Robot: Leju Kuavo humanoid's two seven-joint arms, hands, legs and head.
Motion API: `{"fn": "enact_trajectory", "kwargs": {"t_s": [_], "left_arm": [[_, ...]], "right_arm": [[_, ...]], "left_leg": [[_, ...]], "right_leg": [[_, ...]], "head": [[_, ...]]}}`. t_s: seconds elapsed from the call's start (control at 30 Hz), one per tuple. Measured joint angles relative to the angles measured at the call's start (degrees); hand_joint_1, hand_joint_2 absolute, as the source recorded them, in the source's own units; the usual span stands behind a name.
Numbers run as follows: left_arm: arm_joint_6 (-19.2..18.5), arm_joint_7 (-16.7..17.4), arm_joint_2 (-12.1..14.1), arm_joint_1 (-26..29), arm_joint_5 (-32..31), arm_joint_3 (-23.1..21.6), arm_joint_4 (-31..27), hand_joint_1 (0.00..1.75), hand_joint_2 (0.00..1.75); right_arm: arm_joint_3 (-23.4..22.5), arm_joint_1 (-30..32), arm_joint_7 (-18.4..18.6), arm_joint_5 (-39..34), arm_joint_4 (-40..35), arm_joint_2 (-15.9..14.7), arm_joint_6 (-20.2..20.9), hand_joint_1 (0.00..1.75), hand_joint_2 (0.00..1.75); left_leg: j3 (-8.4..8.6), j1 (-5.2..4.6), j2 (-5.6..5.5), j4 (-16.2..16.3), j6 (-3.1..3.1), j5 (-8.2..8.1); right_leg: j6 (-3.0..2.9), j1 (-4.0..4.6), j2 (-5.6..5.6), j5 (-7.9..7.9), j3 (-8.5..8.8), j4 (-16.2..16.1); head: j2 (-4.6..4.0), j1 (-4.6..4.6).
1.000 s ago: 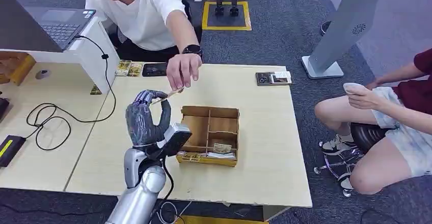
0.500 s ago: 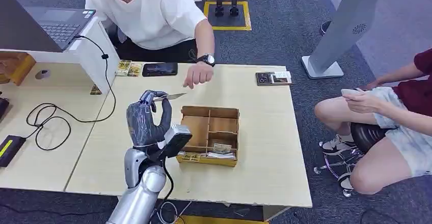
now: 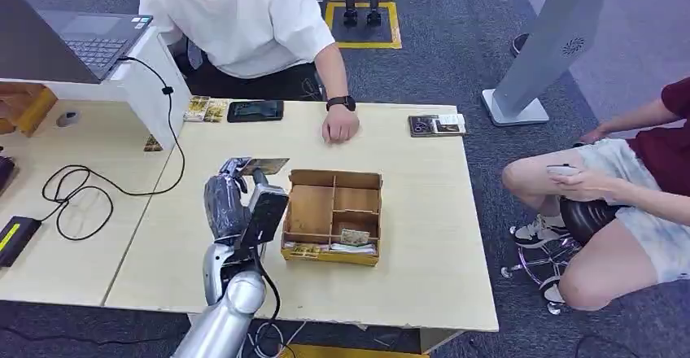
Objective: Pass the card to the sensor for recognition and then transmit it.
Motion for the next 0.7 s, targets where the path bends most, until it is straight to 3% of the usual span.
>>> {"fn": "enact_trajectory", "kwargs": {"t_s": [0.27,0.53,0.7], "left_arm": [[0.0,4.8,3.0,2.1,-11.4,-1.5,0.4,1.75,1.75],[0.0,4.5,3.9,4.6,-19.5,-0.6,1.4,1.75,1.75],[0.0,1.5,3.1,5.9,-22.8,2.4,1.7,1.75,1.75]], "right_arm": [[2.8,0.0,0.2,-2.3,-2.5,-1.4,-2.1,0.00,1.75],[5.0,-0.3,-0.6,-4.0,-2.5,-1.8,-2.2,0.00,1.75],[6.3,-0.4,-0.5,-5.0,-3.0,-2.4,-3.3,0.00,1.75]], "left_leg": [[-0.01,0.00,0.00,0.0,0.01,-0.01],[-0.02,-0.01,-0.01,0.0,0.01,-0.01],[-0.02,0.00,-0.01,0.0,0.01,-0.01]], "right_leg": [[0.00,0.00,0.00,-0.01,0.01,0.0],[0.00,0.00,0.00,-0.01,0.01,0.0],[0.00,0.00,0.00,-0.01,0.01,0.0]], "head": [[0.00,0.02],[0.00,0.02],[0.00,0.02]]}}
